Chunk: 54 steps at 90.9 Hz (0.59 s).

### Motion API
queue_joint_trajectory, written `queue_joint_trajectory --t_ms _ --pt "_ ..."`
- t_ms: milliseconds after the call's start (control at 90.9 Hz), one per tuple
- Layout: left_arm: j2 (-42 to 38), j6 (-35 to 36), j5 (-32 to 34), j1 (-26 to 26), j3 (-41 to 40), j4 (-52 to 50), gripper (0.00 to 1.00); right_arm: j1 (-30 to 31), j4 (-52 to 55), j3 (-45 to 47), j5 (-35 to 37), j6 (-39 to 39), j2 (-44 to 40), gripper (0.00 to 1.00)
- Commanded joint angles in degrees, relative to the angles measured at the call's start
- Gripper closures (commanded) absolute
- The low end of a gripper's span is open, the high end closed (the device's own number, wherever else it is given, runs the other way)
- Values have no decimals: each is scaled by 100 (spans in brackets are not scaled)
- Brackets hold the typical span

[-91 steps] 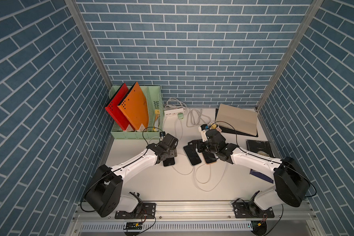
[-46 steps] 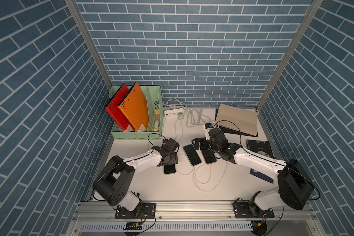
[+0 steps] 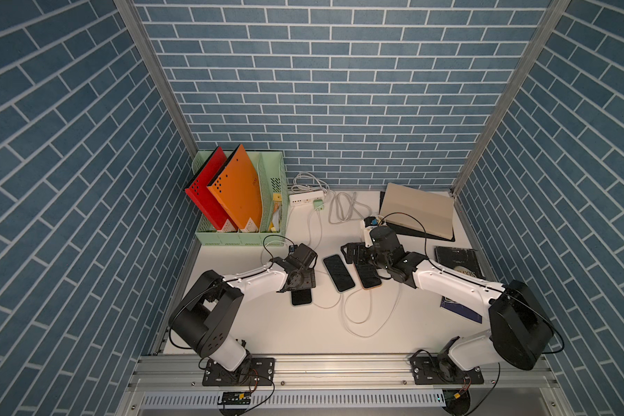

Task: Unplug the charging cable from the phone
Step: Place the phone at the center of the board.

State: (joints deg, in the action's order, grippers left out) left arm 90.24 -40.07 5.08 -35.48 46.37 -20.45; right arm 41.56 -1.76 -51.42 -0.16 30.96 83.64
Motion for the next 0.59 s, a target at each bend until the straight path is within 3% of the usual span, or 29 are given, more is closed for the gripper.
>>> queue_joint_trajectory --t_ms 0,110,143,363,583 --pt "-15 172 172 40 63 -258 48 -101 -6 105 140 -259 -190 0" --pt "-174 311 372 41 168 -301 6 -204 47 147 297 -414 -332 0" --pt "-223 351 468 42 197 -291 1 -240 59 175 361 -460 -385 0" --pt "-658 860 1016 214 272 415 0 -687 -35 425 651 -834 -759 0" --pt "-1395 1564 1908 551 -310 2059 0 -1258 -165 685 1285 -1628 -1043 0"
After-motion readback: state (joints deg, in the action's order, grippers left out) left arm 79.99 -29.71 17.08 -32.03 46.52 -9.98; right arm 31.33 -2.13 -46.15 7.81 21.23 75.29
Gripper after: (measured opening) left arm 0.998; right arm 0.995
